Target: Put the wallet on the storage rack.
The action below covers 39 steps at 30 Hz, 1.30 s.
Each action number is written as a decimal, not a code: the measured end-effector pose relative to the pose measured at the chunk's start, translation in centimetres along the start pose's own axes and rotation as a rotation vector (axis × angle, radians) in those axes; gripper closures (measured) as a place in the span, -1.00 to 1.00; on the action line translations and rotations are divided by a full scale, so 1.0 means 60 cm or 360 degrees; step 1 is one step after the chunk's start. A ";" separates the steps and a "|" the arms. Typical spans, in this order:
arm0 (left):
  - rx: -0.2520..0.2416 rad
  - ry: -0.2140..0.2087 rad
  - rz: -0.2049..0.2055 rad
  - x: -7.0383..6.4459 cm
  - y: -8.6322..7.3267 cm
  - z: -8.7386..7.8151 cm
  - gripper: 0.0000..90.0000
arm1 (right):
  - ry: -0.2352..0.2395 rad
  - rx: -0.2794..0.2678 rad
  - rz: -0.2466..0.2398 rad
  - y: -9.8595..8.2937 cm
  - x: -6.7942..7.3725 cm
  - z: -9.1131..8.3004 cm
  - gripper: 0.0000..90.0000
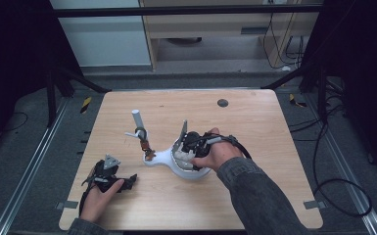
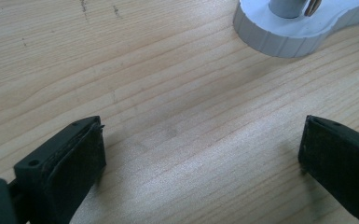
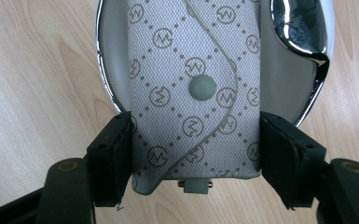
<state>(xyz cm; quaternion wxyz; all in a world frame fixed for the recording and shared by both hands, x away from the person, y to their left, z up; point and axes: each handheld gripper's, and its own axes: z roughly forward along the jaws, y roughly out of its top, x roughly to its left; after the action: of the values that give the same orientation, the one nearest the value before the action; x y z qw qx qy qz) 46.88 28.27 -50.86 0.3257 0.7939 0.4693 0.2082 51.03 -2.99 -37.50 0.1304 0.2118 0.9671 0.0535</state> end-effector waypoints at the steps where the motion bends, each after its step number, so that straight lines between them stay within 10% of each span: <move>1: 0.0000 0.0000 0.0000 0.000 0.000 0.000 -1.00 | 0.0000 0.0006 0.0006 0.000 -0.001 0.001 -0.30; 39: -0.0003 -0.0005 0.0006 -0.001 0.000 0.000 -1.00 | 0.0001 0.0026 0.0010 0.012 -0.002 0.020 -0.31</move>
<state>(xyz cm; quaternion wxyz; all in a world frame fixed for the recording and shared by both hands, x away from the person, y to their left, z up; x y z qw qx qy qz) 46.88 28.23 -50.88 0.3266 0.7948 0.4672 0.2080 51.76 -2.36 -38.51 0.1284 0.2158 0.9669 0.0461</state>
